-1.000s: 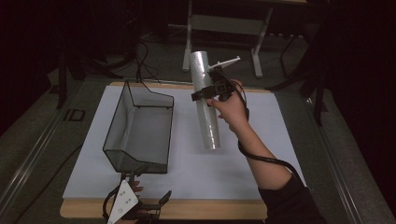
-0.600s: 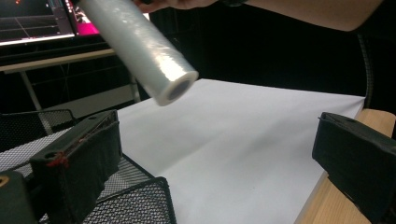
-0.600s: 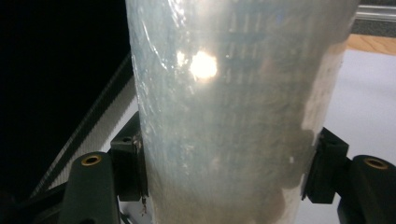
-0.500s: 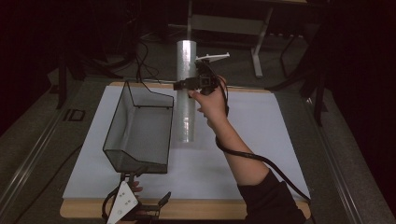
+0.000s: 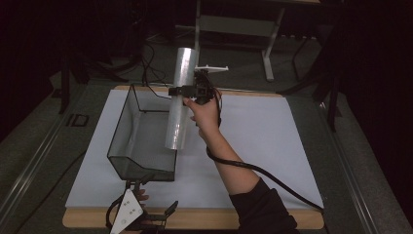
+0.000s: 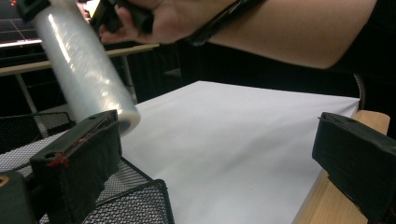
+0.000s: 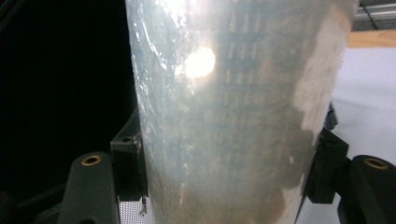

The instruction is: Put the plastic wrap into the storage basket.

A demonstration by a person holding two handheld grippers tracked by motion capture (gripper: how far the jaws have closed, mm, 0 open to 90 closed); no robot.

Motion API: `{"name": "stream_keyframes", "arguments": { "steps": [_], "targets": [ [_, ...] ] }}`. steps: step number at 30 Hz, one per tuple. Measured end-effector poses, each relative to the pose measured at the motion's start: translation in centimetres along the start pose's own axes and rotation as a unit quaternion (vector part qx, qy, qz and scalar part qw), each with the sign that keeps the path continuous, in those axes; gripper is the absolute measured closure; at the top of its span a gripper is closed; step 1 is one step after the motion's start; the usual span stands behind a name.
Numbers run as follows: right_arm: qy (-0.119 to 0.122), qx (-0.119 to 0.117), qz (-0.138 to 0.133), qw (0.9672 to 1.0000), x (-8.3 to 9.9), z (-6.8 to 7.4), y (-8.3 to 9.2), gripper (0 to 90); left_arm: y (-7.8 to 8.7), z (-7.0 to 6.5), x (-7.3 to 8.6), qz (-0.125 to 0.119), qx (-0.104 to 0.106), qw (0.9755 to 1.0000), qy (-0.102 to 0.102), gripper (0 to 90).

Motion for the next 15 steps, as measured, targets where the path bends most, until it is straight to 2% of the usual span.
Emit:
{"name": "stream_keyframes", "arguments": {
  "steps": [1, 3, 7, 11, 15],
  "targets": [
    [-0.003, -0.007, 0.006, 1.0000, 0.6, 0.0, -0.9, 32.6, 0.0, 0.0, 0.0, 0.000, 0.000, 1.0000, 0.000, 2.0],
    [-0.006, -0.010, 0.005, 0.9999, 0.8, 0.1, -1.2, 32.6, 0.0, 0.0, 0.0, 0.000, 0.001, 1.0000, -0.001, 2.0],
    [-0.028, -0.025, 0.006, 0.9993, 2.2, -0.1, -2.8, 32.6, 0.0, -0.1, 0.0, 0.002, 0.002, 1.0000, -0.002, 2.0],
    [-0.031, -0.019, 0.018, 0.9992, 3.5, -0.2, -4.0, 32.6, 0.0, -0.1, 0.1, 0.003, 0.004, 1.0000, -0.005, 2.0],
    [-0.047, -0.029, 0.026, 0.9981, 4.8, -0.2, -5.0, 32.6, 0.0, -0.1, 0.1, 0.004, 0.005, 1.0000, -0.005, 2.0]
  ]
}}
Point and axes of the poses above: each handheld gripper's, and its own axes: y roughly backward along the jaws, x roughly out of its underside, z roughly to its left, the point moved 6 cm from there along -y, roughly forward along the jaws, and after that the axes turned 13 degrees about y, right-handed, at the moved point
